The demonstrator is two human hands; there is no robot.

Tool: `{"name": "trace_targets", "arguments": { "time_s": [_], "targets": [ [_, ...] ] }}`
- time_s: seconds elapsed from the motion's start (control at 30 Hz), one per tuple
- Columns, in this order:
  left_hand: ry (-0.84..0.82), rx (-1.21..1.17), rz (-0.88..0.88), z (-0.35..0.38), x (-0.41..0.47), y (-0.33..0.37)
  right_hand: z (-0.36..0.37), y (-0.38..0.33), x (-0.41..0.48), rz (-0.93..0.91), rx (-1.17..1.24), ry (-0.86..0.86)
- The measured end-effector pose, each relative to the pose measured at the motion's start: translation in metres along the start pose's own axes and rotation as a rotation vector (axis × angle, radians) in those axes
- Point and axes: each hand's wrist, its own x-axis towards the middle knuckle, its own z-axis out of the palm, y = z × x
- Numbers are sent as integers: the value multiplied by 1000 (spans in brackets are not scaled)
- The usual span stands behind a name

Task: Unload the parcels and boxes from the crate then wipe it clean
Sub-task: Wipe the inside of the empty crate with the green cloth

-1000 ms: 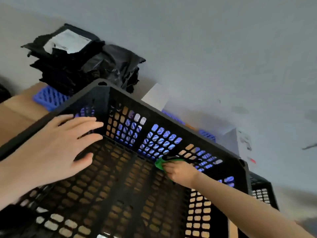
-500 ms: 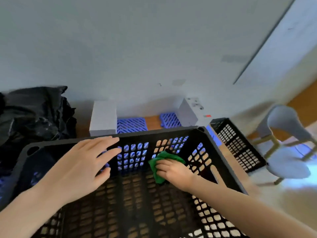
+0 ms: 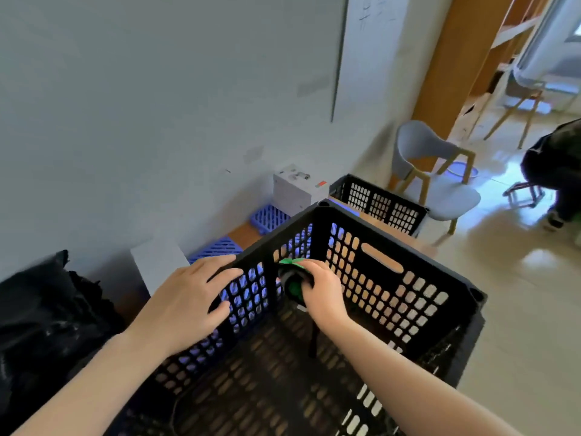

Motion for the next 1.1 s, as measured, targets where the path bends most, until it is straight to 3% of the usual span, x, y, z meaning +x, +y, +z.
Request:
{"name": "trace_targets", "arguments": {
  "time_s": [0.17,0.5,0.6,0.77,0.9,1.1],
  "targets": [
    [-43,-29,91,2,34,-9,19,-20,-4,360,415,291],
    [-119,-258,236,21,89,-20,101,-69,-1,496,1029,542],
    [-124,-275,296,25,101,-26,122,-72,8,479,988,669],
    [-124,-246,401,29,108,-36,154,-65,16,382,677,822],
    [-130,-208,424,36,111,-35,175,-30,15,345,519,844],
    [-141,-139,471,38,115,-27,199,23,10,813,681,687]
  ]
}}
